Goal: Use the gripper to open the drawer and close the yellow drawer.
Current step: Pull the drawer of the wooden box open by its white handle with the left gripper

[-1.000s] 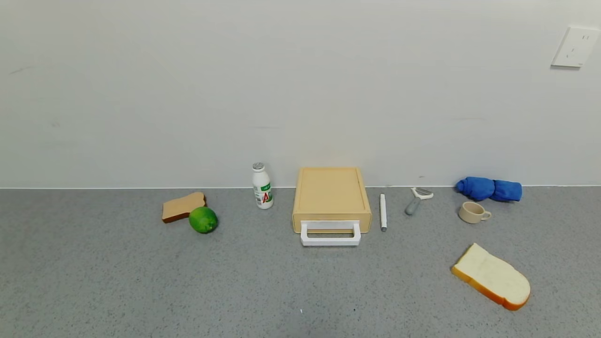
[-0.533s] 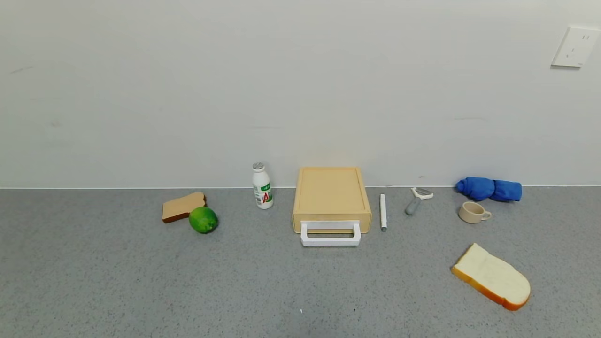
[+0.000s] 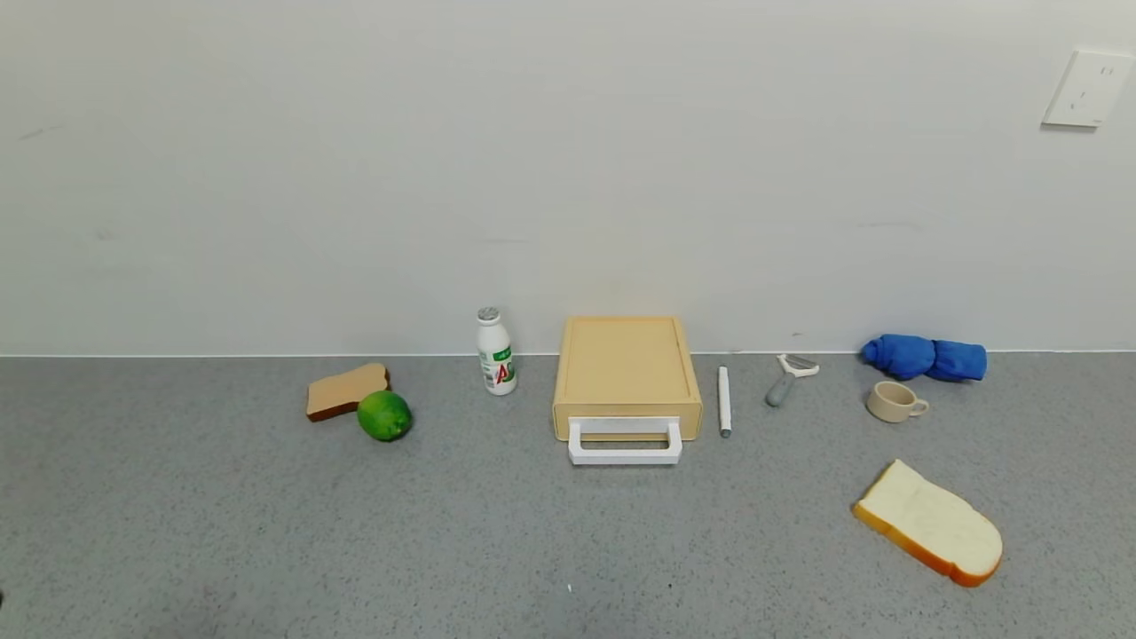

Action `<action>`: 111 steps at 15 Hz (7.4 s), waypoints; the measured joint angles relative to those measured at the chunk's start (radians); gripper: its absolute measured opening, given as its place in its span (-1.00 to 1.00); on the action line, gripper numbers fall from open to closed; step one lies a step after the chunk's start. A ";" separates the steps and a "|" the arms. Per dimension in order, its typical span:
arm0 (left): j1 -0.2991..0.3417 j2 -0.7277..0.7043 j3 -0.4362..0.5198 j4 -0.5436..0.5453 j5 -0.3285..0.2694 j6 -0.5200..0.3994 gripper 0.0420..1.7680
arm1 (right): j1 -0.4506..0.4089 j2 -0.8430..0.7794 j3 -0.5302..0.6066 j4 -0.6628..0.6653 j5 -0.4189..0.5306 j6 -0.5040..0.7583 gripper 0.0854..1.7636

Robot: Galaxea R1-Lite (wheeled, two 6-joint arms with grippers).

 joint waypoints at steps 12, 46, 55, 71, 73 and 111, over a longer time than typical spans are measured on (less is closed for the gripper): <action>-0.131 0.957 -0.670 0.335 0.000 -0.093 0.94 | 0.000 0.000 0.000 0.000 0.000 0.000 0.94; -0.652 1.873 -1.403 0.596 0.316 -0.649 0.94 | 0.000 0.000 0.000 0.000 0.000 0.000 0.94; -0.633 1.940 -1.412 0.470 0.297 -0.618 0.94 | 0.000 0.000 0.000 0.000 0.000 0.000 0.94; -0.617 2.007 -1.436 0.402 0.298 -0.577 0.94 | 0.000 0.000 0.000 0.000 0.000 0.000 0.94; -0.617 2.014 -1.436 0.394 0.299 -0.577 0.94 | 0.000 0.000 0.000 0.000 0.000 0.000 0.94; -0.750 1.851 -1.111 0.493 0.229 -0.762 0.94 | 0.000 0.000 0.000 0.000 0.000 0.000 0.94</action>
